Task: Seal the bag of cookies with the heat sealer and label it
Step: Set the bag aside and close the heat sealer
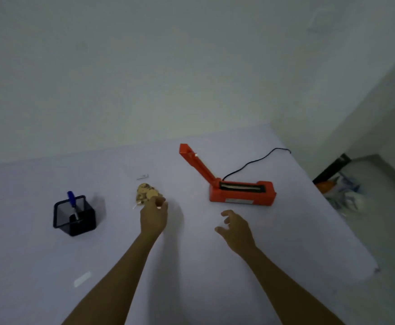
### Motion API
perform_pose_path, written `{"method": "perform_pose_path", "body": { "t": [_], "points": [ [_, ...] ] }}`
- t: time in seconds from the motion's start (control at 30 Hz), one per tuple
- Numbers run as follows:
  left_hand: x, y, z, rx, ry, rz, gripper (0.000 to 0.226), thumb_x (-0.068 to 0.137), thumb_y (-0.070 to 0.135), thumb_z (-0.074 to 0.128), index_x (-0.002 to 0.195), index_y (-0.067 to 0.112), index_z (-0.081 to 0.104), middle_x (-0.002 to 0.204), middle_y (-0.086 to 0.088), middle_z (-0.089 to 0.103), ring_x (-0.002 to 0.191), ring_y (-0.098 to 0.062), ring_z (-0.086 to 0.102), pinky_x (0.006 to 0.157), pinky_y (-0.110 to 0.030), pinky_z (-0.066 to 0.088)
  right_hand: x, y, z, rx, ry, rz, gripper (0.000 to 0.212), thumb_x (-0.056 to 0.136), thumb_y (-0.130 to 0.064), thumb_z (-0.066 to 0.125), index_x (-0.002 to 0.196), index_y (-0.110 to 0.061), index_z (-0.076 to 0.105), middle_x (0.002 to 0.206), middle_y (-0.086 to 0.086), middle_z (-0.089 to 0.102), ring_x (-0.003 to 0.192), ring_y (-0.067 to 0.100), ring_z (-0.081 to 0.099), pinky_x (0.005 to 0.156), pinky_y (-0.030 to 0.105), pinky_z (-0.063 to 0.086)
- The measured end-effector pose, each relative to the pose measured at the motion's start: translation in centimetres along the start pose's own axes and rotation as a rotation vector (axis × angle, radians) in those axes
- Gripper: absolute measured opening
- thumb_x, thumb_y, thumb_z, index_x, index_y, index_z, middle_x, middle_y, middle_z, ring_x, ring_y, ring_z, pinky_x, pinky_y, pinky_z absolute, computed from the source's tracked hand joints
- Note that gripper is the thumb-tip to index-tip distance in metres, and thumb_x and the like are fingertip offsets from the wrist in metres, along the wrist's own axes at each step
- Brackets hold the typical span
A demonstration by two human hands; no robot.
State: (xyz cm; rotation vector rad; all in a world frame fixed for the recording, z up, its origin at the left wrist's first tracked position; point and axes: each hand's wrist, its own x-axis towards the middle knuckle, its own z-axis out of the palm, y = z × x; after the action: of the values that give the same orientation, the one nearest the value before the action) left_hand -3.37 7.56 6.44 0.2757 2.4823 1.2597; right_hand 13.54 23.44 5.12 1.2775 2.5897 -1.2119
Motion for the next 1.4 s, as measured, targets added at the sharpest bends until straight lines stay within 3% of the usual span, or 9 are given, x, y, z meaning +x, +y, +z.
{"method": "perform_pose_path", "body": {
  "t": [0.2,0.37,0.47,0.57,0.67,0.8,0.97,1.17,1.4],
  "points": [
    [0.2,6.0,2.8,-0.013,-0.080,0.100,0.039,0.091,0.011,0.056,0.128,0.006,0.049,0.127,-0.013,0.058,0.104,-0.027,0.061,0.091,-0.041,0.051,3.0,4.8,-11.9,-0.010,0.247,-0.057,0.044,0.074,-0.011,0.077,0.114,-0.012,0.060,0.096,0.001,0.061,0.092,0.019,0.060,0.076,0.025,0.047],
    [1.6,8.9,6.1,-0.012,-0.128,0.054,0.050,0.092,0.004,0.048,0.140,0.009,0.036,0.140,-0.012,0.049,0.115,-0.029,0.056,0.096,-0.042,0.048,8.7,7.6,-15.9,-0.212,0.084,-0.052,0.083,0.070,-0.019,0.082,0.141,-0.014,0.040,0.136,0.014,0.049,0.125,0.031,0.045,0.103,0.044,0.041],
    [1.6,9.0,8.2,-0.041,-0.102,0.043,0.051,0.091,-0.001,0.044,0.140,0.010,0.036,0.141,-0.010,0.048,0.121,-0.029,0.052,0.101,-0.046,0.045,10.8,8.3,-16.2,-0.284,-0.043,-0.108,0.089,0.073,-0.018,0.079,0.147,-0.012,0.029,0.148,0.014,0.037,0.134,0.033,0.034,0.110,0.043,0.030],
    [0.9,9.1,10.0,-0.114,-0.052,0.047,0.050,0.091,-0.005,0.041,0.139,0.011,0.038,0.141,-0.008,0.048,0.125,-0.028,0.051,0.103,-0.048,0.044,12.2,8.8,-16.0,-0.312,-0.100,-0.182,0.083,0.076,-0.014,0.077,0.145,-0.007,0.033,0.146,0.017,0.040,0.133,0.035,0.038,0.110,0.042,0.029],
    [0.3,9.6,11.3,-0.157,-0.024,0.053,0.055,0.092,-0.006,0.038,0.144,0.013,0.030,0.144,-0.007,0.045,0.123,-0.029,0.053,0.100,-0.050,0.046,12.9,9.5,-15.9,-0.221,-0.091,-0.260,0.069,0.071,-0.005,0.079,0.133,-0.006,0.051,0.131,0.019,0.054,0.120,0.034,0.052,0.104,0.041,0.042],
    [-0.6,10.4,13.1,-0.153,0.031,0.132,0.057,0.090,-0.009,0.041,0.142,0.011,0.034,0.141,-0.008,0.048,0.122,-0.027,0.052,0.100,-0.039,0.044,13.4,10.6,-15.9,-0.094,-0.096,-0.254,0.072,0.067,-0.005,0.083,0.132,-0.006,0.052,0.130,0.017,0.054,0.117,0.029,0.054,0.100,0.036,0.044],
    [-1.0,10.9,16.4,0.142,0.077,0.418,0.055,0.081,-0.003,0.052,0.134,0.012,0.048,0.127,-0.003,0.058,0.113,-0.024,0.054,0.094,-0.038,0.047,14.5,11.4,-16.0,-0.018,-0.126,-0.221,0.078,0.065,-0.009,0.086,0.134,-0.007,0.050,0.129,0.012,0.055,0.117,0.027,0.053,0.097,0.031,0.044],
    [-2.1,10.2,19.2,0.459,-0.066,0.435,0.063,0.085,0.001,0.053,0.145,0.009,0.033,0.148,-0.014,0.037,0.132,-0.035,0.038,0.107,-0.047,0.037,15.0,12.2,-16.1,0.062,-0.152,-0.229,0.081,0.062,-0.010,0.088,0.134,-0.010,0.051,0.128,0.012,0.058,0.115,0.026,0.056,0.096,0.033,0.046],
    [-0.5,7.5,18.1,0.613,-0.133,0.458,0.081,0.085,0.002,0.053,0.149,0.032,0.013,0.155,-0.017,0.016,0.142,-0.040,0.017,0.109,-0.054,0.033,15.7,12.7,-15.7,0.088,-0.144,-0.238,0.083,0.061,-0.013,0.089,0.135,-0.012,0.050,0.129,0.009,0.057,0.113,0.019,0.055,0.093,0.027,0.043]
  ]
}}
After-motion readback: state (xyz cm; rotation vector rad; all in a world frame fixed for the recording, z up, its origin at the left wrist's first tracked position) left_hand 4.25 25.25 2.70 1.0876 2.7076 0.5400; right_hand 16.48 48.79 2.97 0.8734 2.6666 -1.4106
